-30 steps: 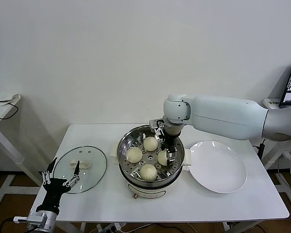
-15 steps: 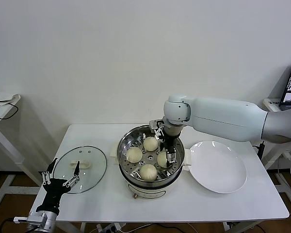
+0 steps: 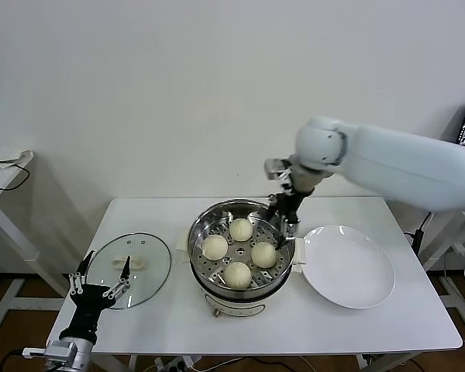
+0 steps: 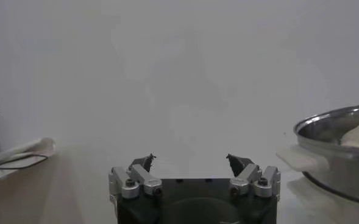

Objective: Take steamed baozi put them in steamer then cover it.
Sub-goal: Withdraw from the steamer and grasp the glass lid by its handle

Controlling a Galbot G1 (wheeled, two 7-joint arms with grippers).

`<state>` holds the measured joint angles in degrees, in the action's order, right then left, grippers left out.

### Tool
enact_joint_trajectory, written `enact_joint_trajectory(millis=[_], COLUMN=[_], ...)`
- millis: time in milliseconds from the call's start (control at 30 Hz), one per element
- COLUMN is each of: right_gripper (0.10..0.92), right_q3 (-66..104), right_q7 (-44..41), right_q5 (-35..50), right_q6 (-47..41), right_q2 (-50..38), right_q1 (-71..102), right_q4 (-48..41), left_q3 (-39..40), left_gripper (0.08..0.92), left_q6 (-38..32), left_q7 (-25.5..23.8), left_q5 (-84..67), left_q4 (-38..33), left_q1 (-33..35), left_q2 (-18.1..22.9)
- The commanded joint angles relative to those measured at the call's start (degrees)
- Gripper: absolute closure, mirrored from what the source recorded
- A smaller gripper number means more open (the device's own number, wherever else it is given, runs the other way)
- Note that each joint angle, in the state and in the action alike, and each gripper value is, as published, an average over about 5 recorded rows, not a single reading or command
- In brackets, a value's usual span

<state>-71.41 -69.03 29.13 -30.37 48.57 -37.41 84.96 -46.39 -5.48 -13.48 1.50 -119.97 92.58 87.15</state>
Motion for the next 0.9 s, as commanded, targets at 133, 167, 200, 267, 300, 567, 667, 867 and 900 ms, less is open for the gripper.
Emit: enact_joint_trajectory(millis=[133, 167, 200, 267, 300, 567, 667, 867, 900], right_gripper=[0.203, 0.203, 0.203, 0.203, 0.203, 0.203, 0.203, 0.203, 0.203], right_q3=[31.17, 34.81, 38.99, 48.50, 54.09, 91.55, 101.09, 110.92, 111.51], right_q7=[16.74, 20.26, 24.18, 30.35, 33.83, 54.17, 58.21, 64.42, 65.23], right_q5=[7.54, 9.30, 11.39, 14.80, 16.35, 19.23, 15.94, 9.41, 8.43], right_q6=[8.58, 10.58, 13.02, 17.18, 19.32, 27.99, 28.91, 32.66, 33.73], right_q2=[-26.97, -28.42, -29.85, -32.02, -32.74, -25.72, -19.21, -4.30, -1.87], right_q1=[23.01, 27.05, 32.08, 42.41, 48.45, 87.67, 96.30, 108.32, 109.70], right_q4=[7.00, 7.49, 8.11, 9.36, 10.12, 15.28, 17.21, 21.57, 22.36], left_q3=[0.82, 0.90, 0.99, 1.14, 1.18, 1.76, 1.86, 1.00, 0.81], left_gripper=[0.177, 0.177, 0.177, 0.177, 0.177, 0.177, 0.177, 0.177, 0.177], left_q6=[0.16, 0.31, 0.45, 0.79, 0.99, 1.29, 0.56, -0.65, -0.71], left_q7=[0.21, 0.25, 0.37, 0.61, 0.76, 1.26, 1.29, 1.04, 0.99], left_q5=[-0.09, -0.13, -0.19, -0.35, -0.43, 0.17, 0.94, 1.32, 1.33], left_q4=[-0.41, -0.62, -0.91, -1.55, -1.81, -2.12, -1.62, -0.45, -0.29], left_q1=[-0.34, -0.37, -0.40, -0.48, -0.55, -1.26, -1.69, -2.97, -3.20], left_q2=[-0.18, -0.23, -0.27, -0.29, -0.30, -0.60, -0.64, -0.95, -1.04])
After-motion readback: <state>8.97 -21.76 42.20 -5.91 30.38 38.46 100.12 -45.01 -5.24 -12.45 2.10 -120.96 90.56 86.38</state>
